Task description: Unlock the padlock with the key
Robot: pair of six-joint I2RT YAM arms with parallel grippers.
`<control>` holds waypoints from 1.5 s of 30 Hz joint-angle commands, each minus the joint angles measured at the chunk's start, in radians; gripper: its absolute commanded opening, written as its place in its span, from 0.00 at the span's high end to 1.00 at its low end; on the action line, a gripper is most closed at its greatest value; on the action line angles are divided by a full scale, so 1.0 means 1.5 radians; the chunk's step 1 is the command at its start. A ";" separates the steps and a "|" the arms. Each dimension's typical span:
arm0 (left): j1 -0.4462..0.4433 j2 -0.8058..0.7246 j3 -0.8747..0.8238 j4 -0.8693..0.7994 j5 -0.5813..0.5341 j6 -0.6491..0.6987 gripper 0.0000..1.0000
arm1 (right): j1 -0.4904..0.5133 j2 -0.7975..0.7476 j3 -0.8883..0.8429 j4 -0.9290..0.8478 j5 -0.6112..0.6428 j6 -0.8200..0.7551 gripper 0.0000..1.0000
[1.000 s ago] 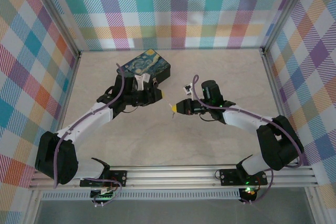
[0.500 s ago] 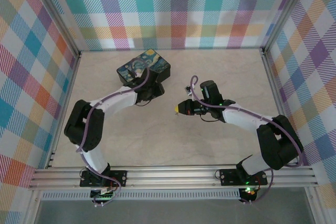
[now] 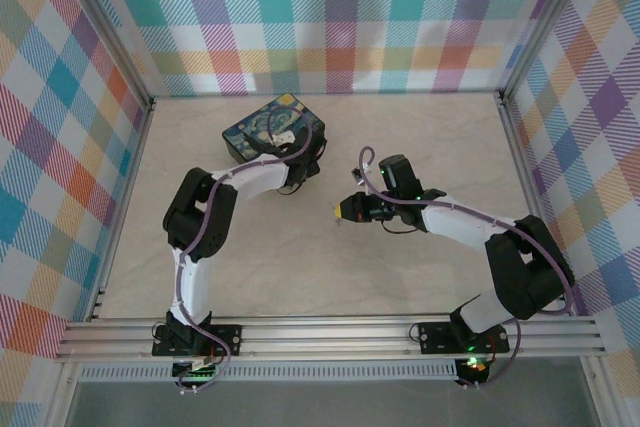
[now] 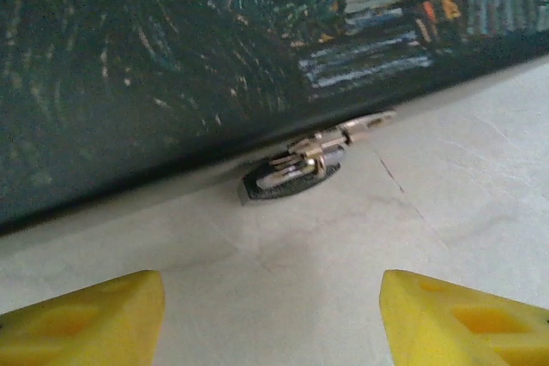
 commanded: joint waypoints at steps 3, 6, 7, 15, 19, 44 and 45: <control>-0.004 0.038 0.046 -0.004 -0.051 0.009 0.31 | -0.004 0.018 0.021 0.003 -0.018 -0.023 1.00; -0.004 0.055 0.058 -0.002 -0.058 0.007 0.35 | -0.004 0.026 0.023 0.007 -0.025 -0.027 1.00; -0.004 0.062 0.063 -0.003 -0.061 0.004 0.38 | -0.004 0.029 0.024 0.008 -0.026 -0.027 1.00; -0.004 0.081 0.096 -0.027 -0.097 -0.016 0.47 | -0.004 0.045 0.028 0.016 -0.040 -0.031 1.00; -0.004 0.092 0.118 -0.055 -0.097 -0.033 0.50 | -0.004 0.057 0.030 0.025 -0.049 -0.026 1.00; 0.018 -0.073 -0.027 -0.088 -0.080 0.005 0.72 | -0.005 0.070 0.034 0.024 -0.060 -0.034 1.00; 0.020 -0.095 -0.043 -0.085 -0.064 0.013 0.70 | -0.005 0.072 0.036 0.024 -0.061 -0.034 1.00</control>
